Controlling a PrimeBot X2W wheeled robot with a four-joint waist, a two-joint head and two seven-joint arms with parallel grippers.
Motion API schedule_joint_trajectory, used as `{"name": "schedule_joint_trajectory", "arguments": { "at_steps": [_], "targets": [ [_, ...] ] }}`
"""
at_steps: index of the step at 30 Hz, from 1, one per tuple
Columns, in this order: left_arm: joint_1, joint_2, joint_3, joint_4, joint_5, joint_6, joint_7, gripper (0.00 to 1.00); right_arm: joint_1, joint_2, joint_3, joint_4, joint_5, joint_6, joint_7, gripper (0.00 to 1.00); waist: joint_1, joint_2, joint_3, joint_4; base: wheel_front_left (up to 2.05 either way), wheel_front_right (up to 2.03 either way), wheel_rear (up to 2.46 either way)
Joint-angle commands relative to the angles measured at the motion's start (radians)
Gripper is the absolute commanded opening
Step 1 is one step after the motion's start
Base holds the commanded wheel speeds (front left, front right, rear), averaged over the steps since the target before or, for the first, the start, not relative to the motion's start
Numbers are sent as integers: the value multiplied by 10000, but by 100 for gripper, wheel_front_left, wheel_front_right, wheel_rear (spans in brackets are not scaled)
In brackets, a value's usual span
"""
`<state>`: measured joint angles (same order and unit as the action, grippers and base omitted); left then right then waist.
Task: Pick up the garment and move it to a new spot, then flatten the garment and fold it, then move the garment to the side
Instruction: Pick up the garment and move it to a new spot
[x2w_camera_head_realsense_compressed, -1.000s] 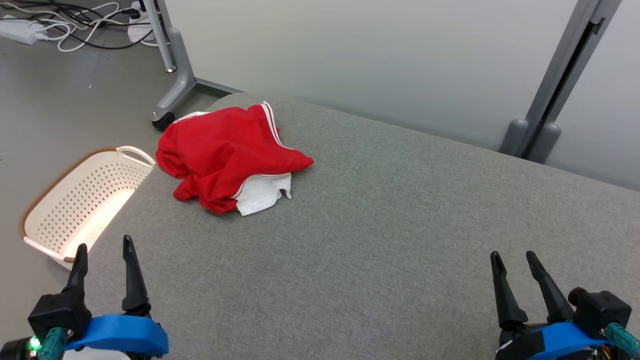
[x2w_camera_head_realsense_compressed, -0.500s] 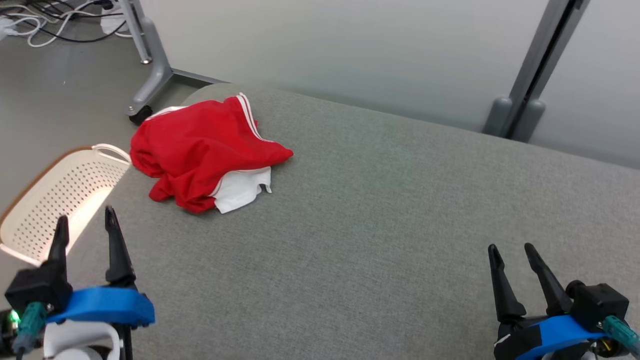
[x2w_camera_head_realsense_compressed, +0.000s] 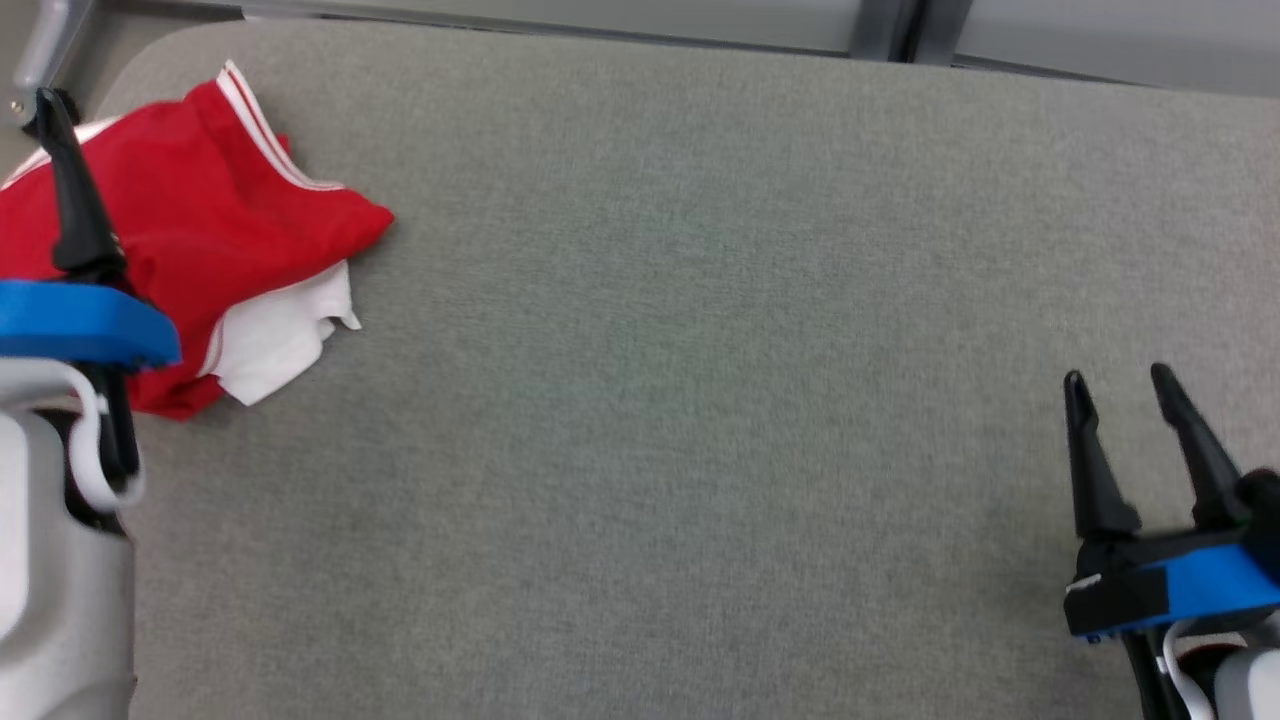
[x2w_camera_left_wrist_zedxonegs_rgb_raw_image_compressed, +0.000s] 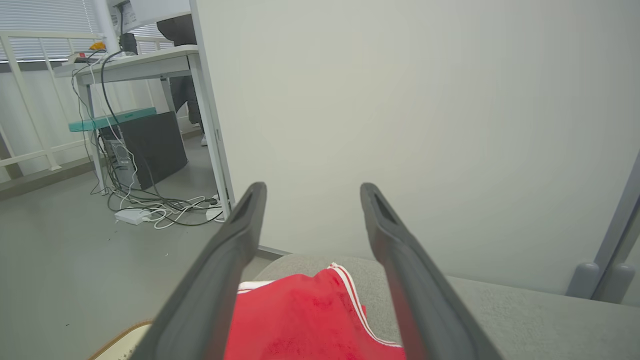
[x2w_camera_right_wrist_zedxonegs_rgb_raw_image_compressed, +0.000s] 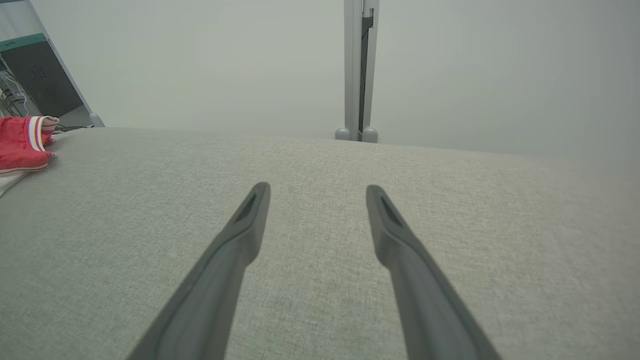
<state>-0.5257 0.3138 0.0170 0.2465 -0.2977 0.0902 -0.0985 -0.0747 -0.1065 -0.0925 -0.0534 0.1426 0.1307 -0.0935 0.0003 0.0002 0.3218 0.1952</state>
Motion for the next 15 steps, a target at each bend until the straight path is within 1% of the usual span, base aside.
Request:
{"name": "schedule_joint_trajectory", "arguments": {
  "at_steps": [1,6,9,13,15],
  "targets": [
    [-216,58,30,102,3,-13,-21,100,-110,-97,-34,-65,-30,1,18,100,-3,-2,122,-3,0,0,0],
    [-1636,492,66,1353,-46,-281,-14,100,-302,-503,-328,-536,63,2,124,100,-3,-2,948,-342,0,0,0],
    [-2239,697,49,2144,-67,-364,54,100,-400,-685,-431,-793,118,3,179,100,-3,-2,1393,-472,0,0,0],
    [-2799,857,-159,3314,-25,-558,263,100,-432,-841,-475,-1032,176,1,221,100,-3,-2,1730,-579,0,0,0],
    [-2887,839,-259,3945,-47,-724,415,100,-439,-879,-466,-1105,211,1,235,100,-3,-2,1799,-621,0,0,0]
  ]
}}
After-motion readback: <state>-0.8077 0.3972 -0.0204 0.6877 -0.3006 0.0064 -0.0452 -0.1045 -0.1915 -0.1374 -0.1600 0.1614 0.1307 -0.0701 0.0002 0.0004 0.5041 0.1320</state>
